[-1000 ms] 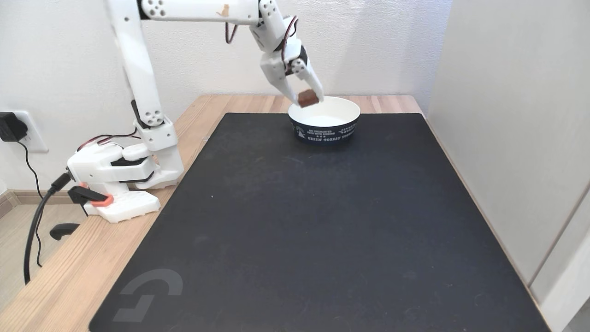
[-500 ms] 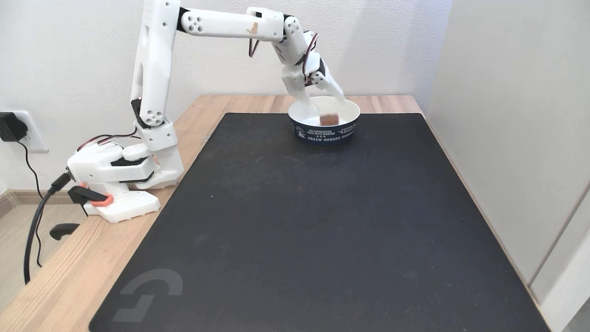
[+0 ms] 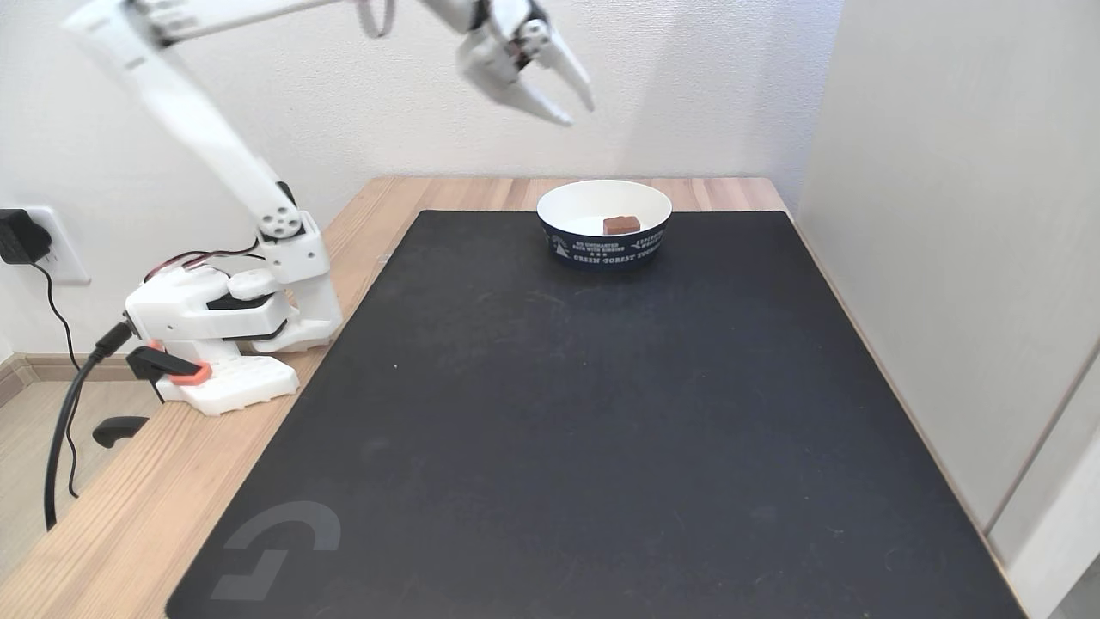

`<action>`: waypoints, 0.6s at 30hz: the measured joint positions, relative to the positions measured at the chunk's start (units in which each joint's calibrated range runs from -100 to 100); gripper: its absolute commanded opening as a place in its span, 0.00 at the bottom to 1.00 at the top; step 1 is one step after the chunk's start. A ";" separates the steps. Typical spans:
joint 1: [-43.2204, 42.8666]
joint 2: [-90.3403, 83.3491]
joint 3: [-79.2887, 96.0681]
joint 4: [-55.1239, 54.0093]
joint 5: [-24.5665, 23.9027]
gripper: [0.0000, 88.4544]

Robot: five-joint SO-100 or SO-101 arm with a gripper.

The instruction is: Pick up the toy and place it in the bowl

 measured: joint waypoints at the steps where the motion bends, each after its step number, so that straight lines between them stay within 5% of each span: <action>1: 4.66 -9.91 11.90 -2.28 1.65 0.06; 10: 24.64 -52.21 66.89 -17.31 11.33 0.05; 18: 30.55 -70.11 82.95 -12.92 11.84 0.05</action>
